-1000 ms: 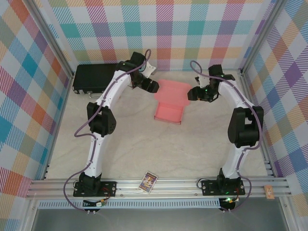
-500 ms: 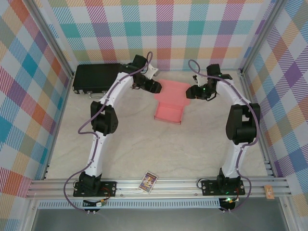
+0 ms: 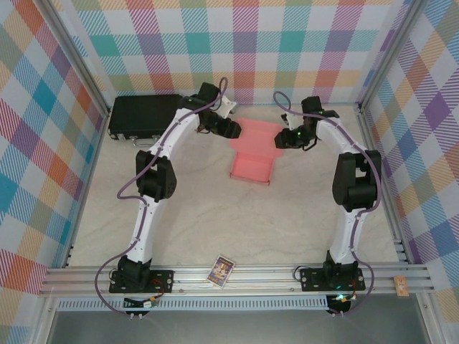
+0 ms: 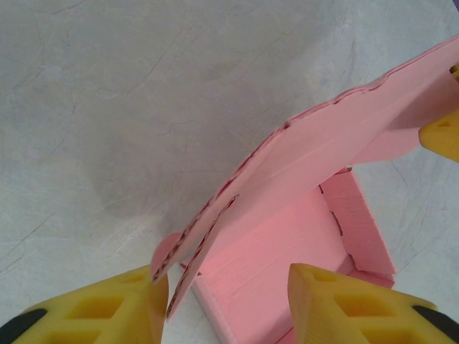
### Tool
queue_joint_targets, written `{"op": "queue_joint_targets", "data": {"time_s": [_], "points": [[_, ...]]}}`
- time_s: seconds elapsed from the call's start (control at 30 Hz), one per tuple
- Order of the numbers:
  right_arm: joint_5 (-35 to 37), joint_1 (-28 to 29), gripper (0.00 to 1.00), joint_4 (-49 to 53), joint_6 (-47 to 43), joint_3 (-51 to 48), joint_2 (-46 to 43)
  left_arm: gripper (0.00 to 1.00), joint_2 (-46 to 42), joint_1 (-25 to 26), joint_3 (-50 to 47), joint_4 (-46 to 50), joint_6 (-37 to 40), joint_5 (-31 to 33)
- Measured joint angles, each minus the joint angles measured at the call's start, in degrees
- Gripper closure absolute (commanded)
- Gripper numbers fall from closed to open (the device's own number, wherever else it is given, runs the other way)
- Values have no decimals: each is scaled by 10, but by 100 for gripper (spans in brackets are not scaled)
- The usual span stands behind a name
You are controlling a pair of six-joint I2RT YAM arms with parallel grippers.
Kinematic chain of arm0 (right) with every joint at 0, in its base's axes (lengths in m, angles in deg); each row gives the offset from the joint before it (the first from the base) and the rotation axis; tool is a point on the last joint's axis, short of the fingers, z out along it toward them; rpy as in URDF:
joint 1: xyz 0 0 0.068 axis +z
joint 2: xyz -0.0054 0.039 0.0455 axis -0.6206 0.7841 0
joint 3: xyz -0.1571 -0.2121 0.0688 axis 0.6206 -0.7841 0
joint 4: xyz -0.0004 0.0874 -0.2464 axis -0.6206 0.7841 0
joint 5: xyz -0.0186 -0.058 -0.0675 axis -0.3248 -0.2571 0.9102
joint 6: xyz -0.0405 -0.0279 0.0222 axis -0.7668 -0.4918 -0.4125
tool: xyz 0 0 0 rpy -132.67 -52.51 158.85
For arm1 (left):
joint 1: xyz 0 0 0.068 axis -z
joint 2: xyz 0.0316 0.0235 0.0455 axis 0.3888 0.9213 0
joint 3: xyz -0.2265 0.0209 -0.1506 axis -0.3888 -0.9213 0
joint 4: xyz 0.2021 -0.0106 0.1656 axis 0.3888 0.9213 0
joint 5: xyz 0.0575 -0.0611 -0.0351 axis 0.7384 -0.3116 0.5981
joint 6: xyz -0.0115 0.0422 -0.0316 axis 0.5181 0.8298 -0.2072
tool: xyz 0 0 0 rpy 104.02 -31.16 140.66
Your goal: Fold the paper box
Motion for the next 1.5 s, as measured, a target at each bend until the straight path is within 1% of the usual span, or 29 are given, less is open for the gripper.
{"op": "queue_joint_targets", "data": {"time_s": [0.07, 0.17, 0.23, 0.43, 0.57, 0.6, 0.73, 0.9, 0.97, 1.0, 1.13, 1.33, 1.5], "points": [[2, 0, 72, 0, -1, 1, 0, 54, 0, 1, -3, -2, 0, 0], [6, 3, 76, 0, -3, 5, 0, 57, 0, 2, -8, -1, 0, 0], [10, 4, 79, 0, -3, 7, 0, 63, 0, 2, -8, -1, -2, 0], [29, 10, 82, 0, -3, 8, 0, 76, 0, 2, -8, -1, -3, 2], [44, 15, 82, 0, -3, 8, 0, 86, 0, 3, -8, -1, -4, 5], [49, 16, 82, 0, -3, 8, 0, 87, 0, 3, -8, -1, -3, 7], [70, 22, 77, 0, -3, 8, 0, 87, 0, 6, -8, -1, -2, 16], [90, 26, 74, 0, -6, 8, 0, 89, 0, 10, -13, -2, -2, 30], [97, 26, 74, 0, -7, 8, 0, 93, 0, 10, -16, -1, -2, 33], [101, 26, 74, 0, -7, 8, -1, 94, 0, 10, -18, -2, -2, 33], [114, 26, 73, 0, -10, 7, -9, 94, 0, 10, -21, -10, -2, 37], [118, 26, 76, 0, -13, 7, -25, 94, 0, 10, -23, -12, -2, 39], [118, 26, 76, -2, -13, 7, -25, 94, -1, 13, -23, -14, -1, 43]]}}
